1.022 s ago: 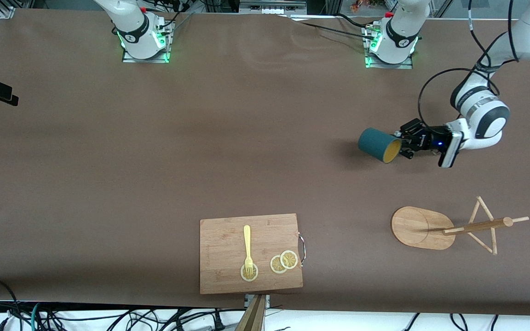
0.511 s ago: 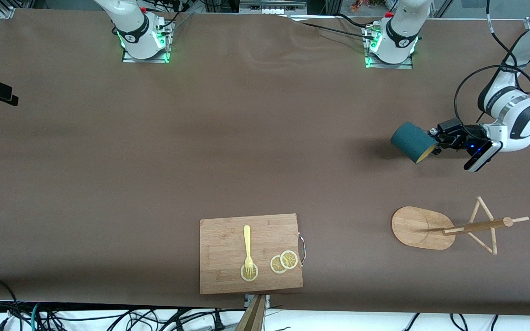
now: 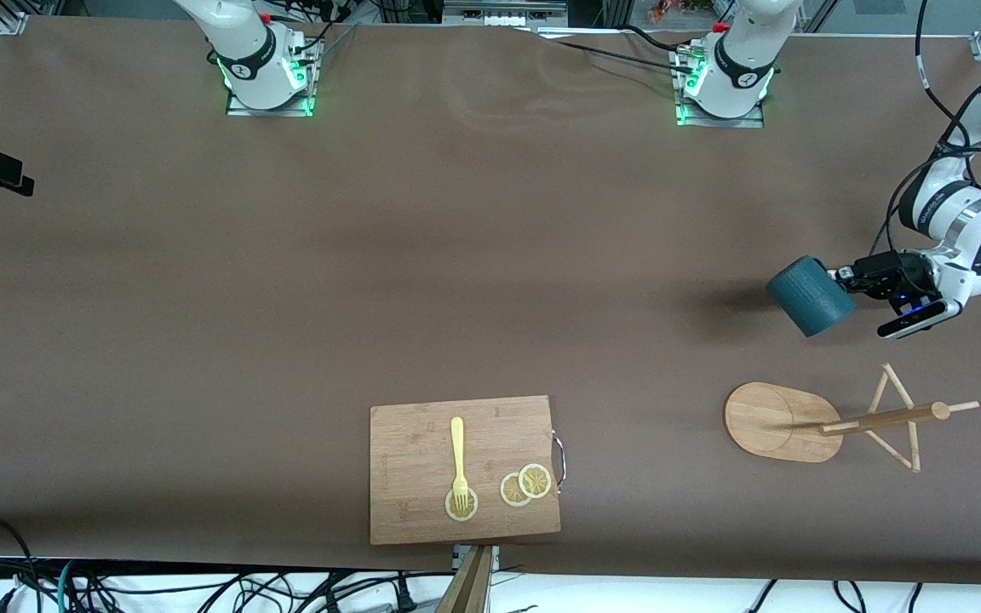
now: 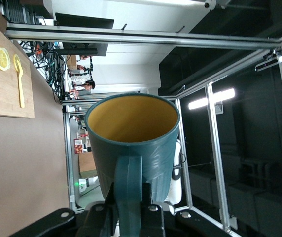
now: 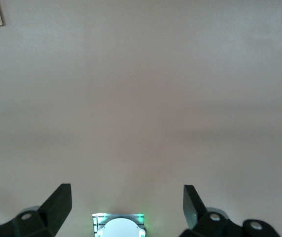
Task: Pass cup and hang on rack
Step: 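Tilt the mug and lower it onto a rack peg with the left gripper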
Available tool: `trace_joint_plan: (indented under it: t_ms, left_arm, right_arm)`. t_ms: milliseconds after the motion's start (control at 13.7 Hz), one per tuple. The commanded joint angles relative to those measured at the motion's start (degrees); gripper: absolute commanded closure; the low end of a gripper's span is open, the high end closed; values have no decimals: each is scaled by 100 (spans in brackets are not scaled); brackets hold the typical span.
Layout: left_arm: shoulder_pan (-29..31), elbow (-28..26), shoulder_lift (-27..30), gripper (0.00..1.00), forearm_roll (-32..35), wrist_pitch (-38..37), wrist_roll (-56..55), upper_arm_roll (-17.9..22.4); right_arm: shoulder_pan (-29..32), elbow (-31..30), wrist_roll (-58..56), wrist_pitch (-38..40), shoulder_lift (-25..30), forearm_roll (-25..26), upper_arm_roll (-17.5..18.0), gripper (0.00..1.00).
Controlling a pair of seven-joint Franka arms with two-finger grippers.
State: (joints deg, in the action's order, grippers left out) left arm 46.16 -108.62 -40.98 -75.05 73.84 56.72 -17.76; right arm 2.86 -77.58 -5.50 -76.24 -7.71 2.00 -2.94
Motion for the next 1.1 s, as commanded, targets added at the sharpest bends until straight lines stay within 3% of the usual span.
trace_joint_plan:
  t_ms: [0, 292, 730, 876, 1022]
  left_arm:
    - [-19, 314, -94, 100, -254, -124, -713, -52]
    - [7, 789, -252, 100, -203, -124, -1566, -43]
    - [-19, 1132, -427, 100, 184, -71, -1594, 290]
    - [-37, 1631, -681, 100, 210, -71, -1646, 308]
    - [-46, 1765, -762, 100, 211, -71, -1725, 308]
  right_arm:
    - [21, -82, -13, -48, 77, -85, 4, 0]
    - [13, -82, -13, -48, 77, -85, -4, 0]
    - [13, -82, -13, -48, 77, -85, -4, 0]
    - [21, -82, -13, -49, 77, -85, -4, 0]
    - [21, -82, -13, -48, 77, -85, -4, 0]
